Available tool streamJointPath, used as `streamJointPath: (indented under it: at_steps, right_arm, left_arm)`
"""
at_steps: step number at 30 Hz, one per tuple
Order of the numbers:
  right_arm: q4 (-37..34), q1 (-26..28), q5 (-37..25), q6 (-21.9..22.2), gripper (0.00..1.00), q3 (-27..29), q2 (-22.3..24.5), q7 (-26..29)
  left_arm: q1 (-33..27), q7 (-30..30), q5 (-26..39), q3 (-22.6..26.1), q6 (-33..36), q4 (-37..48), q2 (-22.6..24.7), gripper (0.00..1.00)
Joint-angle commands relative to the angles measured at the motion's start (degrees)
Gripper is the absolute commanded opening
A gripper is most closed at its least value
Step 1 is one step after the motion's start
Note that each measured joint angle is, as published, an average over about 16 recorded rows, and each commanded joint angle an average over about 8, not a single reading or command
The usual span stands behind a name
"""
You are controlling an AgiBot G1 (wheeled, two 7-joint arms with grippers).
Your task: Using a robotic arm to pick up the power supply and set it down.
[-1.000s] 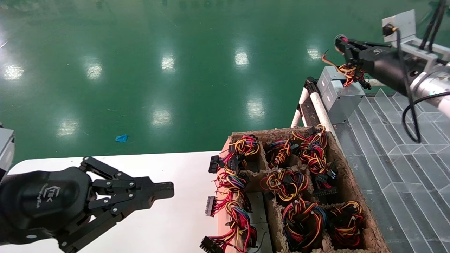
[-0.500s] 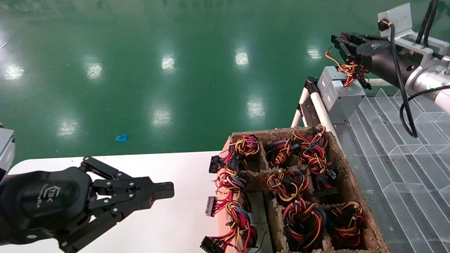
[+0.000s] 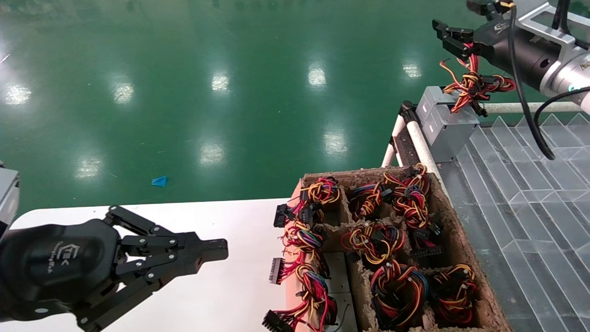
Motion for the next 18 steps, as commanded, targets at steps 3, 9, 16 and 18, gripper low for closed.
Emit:
streamJointPath:
  at_steps: [3, 9, 16, 18]
  right_arm:
    - [2.6, -1.3, 0.4, -1.5, 1.00, 0.4, 0.8, 0.5]
    - [9.7, -5.6, 1.5, -5.5, 1.00, 1.2, 3.3, 5.2]
    - [17.9, -10.5, 2.7, -10.2, 1.00, 2.3, 6.2, 10.7]
    - [20.2, -11.9, 3.0, -11.6, 1.00, 2.5, 7.0, 12.3]
  left_arm:
    - [0.0, 0.0, 0.0, 0.0, 0.0, 0.0, 0.0, 0.00]
    - [0.0, 0.0, 0.0, 0.0, 0.0, 0.0, 0.0, 0.00]
    - [0.0, 0.0, 0.0, 0.0, 0.0, 0.0, 0.0, 0.63]
    - [0.0, 0.0, 0.0, 0.0, 0.0, 0.0, 0.0, 0.87]
